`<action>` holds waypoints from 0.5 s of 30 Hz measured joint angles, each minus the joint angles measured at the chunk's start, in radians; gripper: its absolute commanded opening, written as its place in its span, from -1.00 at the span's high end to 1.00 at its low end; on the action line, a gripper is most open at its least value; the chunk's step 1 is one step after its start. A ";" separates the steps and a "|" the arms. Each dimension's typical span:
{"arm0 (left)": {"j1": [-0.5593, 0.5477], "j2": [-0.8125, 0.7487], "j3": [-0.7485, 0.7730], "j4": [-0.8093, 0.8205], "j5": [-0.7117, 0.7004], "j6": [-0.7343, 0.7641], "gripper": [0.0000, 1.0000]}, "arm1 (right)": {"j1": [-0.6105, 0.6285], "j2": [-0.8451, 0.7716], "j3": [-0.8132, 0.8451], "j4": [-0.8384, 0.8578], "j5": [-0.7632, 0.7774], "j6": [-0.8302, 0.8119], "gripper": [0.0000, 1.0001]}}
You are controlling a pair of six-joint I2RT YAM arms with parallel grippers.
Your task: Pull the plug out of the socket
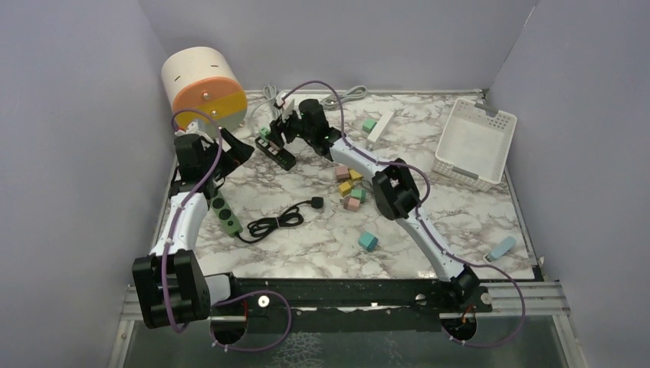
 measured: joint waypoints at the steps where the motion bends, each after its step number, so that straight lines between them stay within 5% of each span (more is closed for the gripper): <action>1: 0.000 -0.002 -0.002 -0.001 0.004 0.000 -0.98 | 0.003 0.024 0.041 -0.007 0.000 -0.008 0.15; 2: 0.000 -0.002 -0.005 0.000 0.008 0.000 -0.98 | 0.009 0.042 0.073 -0.011 0.000 -0.015 0.31; 4: 0.000 -0.002 -0.019 0.005 0.020 -0.002 -0.98 | 0.019 0.051 0.084 -0.016 0.003 -0.022 0.31; 11: -0.001 -0.003 -0.145 0.067 0.071 -0.061 -0.98 | 0.040 0.049 0.055 -0.020 0.024 -0.034 -0.32; 13: -0.003 -0.003 -0.163 0.072 0.078 -0.070 -0.98 | 0.040 0.052 0.049 -0.050 0.025 -0.035 -0.30; 15: -0.006 -0.003 -0.171 0.084 0.082 -0.078 -0.98 | 0.040 0.057 0.050 -0.065 0.025 -0.033 -0.03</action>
